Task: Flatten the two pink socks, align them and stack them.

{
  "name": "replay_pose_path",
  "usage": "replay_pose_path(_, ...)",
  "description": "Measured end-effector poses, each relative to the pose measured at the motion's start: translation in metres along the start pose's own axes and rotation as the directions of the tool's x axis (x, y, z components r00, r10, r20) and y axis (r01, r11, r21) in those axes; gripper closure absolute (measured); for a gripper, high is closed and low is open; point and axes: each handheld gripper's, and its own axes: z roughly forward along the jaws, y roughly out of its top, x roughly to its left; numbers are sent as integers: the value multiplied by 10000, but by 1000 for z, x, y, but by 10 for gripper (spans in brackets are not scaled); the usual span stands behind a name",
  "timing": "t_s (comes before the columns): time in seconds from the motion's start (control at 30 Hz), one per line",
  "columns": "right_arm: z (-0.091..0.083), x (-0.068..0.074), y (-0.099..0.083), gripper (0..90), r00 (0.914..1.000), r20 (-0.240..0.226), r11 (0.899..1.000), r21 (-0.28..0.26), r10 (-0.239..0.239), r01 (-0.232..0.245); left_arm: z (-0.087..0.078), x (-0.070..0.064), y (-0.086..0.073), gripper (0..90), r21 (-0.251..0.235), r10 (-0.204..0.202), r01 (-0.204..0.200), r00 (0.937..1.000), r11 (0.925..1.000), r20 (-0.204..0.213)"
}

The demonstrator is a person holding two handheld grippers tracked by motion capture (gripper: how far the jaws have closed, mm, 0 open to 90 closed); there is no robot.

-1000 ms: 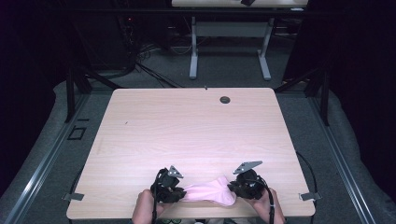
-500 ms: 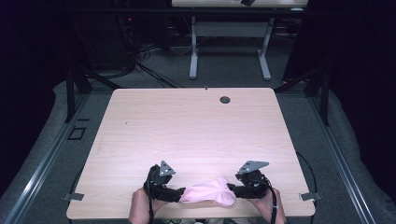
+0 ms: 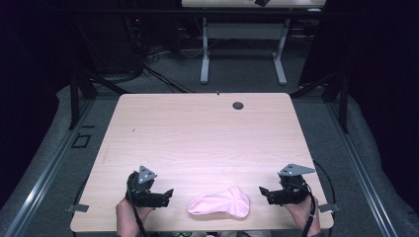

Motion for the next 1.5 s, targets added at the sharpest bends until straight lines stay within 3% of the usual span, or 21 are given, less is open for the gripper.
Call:
replay_pose_path(0.1,-1,-8,-4,62,9996,228,9998,-46,187,-186,-2,14,-8,17,3,-408,408,9987,9992,-293)
replay_pose_path(0.13,-1,-16,-8,56,9986,400,9994,-36,355,-354,-2,23,-15,11,35,-618,621,9969,9981,-487)
replay_pose_path(0.33,3,-37,-20,44,9928,814,9961,43,880,-886,2,44,-32,2,248,-1136,1161,9897,9929,-870)
replay_pose_path(0.6,9,-53,-31,26,9863,1138,9925,135,1193,-1216,8,63,-44,1,375,-1433,1489,9819,9881,-1240)
replay_pose_path(0.73,15,-61,-36,0,9812,1479,9912,267,1240,-1293,11,76,-49,1,123,-1638,1680,9726,9857,-1649)
replay_pose_path(0.8,17,-64,-38,0,9797,1518,9904,244,1309,-1361,13,80,-52,1,37,-1704,1735,9708,9848,-1686)
replay_pose_path(0.93,22,-69,-41,0,9784,1580,9898,299,1331,-1395,18,86,-56,1,122,-1727,1774,9696,9841,-1732)
replay_pose_path(1.03,24,-70,-42,0,9780,1663,9899,443,1256,-1347,18,86,-57,1,5,-1722,1750,9690,9846,-1773)
replay_pose_path(1.23,27,-73,-46,0,9776,1703,9914,218,1234,-1290,21,89,-59,0,-337,-1768,1736,9666,9842,-1855)
replay_pose_path(1.5,27,-73,-48,0,9771,1723,9920,-11,1245,-1262,23,93,-57,0,-362,-1685,1647,9702,9857,-1743)
